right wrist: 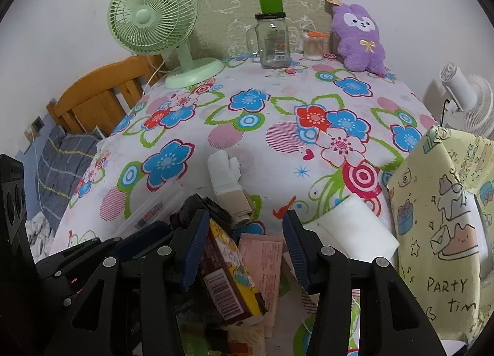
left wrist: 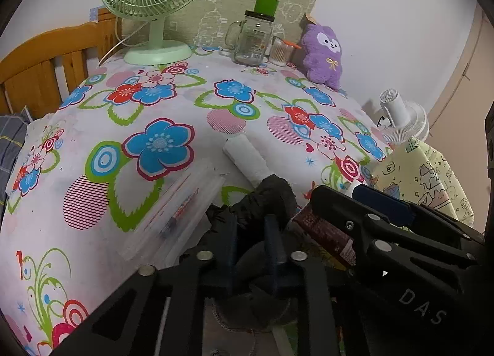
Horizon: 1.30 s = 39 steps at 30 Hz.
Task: Organize soft objects
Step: 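Grasp the grey sock with the left tool while the right tool grasps the cartoon snack pack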
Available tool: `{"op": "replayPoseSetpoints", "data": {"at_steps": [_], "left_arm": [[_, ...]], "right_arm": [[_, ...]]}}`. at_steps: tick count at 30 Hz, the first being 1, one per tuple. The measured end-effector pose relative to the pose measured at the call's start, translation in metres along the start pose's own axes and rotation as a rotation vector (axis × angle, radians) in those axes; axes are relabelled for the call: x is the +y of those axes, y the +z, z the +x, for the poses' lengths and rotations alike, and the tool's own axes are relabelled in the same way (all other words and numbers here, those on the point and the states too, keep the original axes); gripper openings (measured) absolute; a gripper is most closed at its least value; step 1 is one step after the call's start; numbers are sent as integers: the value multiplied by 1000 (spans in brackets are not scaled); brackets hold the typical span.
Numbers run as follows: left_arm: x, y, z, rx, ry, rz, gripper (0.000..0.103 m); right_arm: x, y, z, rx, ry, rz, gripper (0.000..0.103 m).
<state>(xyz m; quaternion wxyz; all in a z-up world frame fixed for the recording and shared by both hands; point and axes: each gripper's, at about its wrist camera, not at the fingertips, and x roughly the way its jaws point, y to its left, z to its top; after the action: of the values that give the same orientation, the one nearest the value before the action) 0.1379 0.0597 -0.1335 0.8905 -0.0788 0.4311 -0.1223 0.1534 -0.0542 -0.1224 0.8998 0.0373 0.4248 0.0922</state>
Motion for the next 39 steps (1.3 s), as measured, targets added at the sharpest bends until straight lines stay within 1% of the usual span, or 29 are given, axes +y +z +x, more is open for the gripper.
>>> {"op": "replayPoseSetpoints", "data": {"at_steps": [4,7,9,11,13,14,15,16,17,18,23,25,28,32,35,39], "left_arm": [[-3,-1,-5,-8,34,19,3],[-4,-3,-9,-17,59,31,1],[-4,-5,-13,-22,76,41,0],[-5,-6,-15,-23,97,54,0],[-4,-7,-17,-20,109,58,1],[-4,-7,-17,-17,115,61,2],[-3,-8,-18,-18,124,61,8],[-2,-9,-19,-19,133,62,21],[-1,-9,-20,-22,143,60,27],[2,-11,-22,-26,153,55,29],[10,-13,-24,-22,169,36,38],[13,-15,-27,-19,173,32,47],[16,-18,-33,-23,180,29,55],[13,-23,-41,-37,190,33,59],[11,-25,-46,-49,193,35,64],[6,-28,-58,-76,215,38,71]], "right_arm": [[0,-2,-3,2,-3,-3,54],[2,-4,-8,-1,-2,-15,55],[3,-5,-10,-3,-2,-21,57],[5,-7,-12,-6,-1,-31,65],[8,-9,-15,-11,-1,-41,69],[9,-10,-16,-11,-2,-47,69],[10,-10,-15,-9,-2,-49,69],[11,-11,-15,-6,1,-50,69],[12,-12,-15,-4,8,-49,69],[13,-12,-15,-2,13,-48,69],[19,-13,-11,9,28,-64,69],[21,-14,-11,12,31,-67,69],[21,-15,-12,19,34,-72,68],[19,-19,-16,18,35,-65,68],[17,-21,-24,3,35,-61,68],[14,-25,-37,-20,44,-51,68]]}}
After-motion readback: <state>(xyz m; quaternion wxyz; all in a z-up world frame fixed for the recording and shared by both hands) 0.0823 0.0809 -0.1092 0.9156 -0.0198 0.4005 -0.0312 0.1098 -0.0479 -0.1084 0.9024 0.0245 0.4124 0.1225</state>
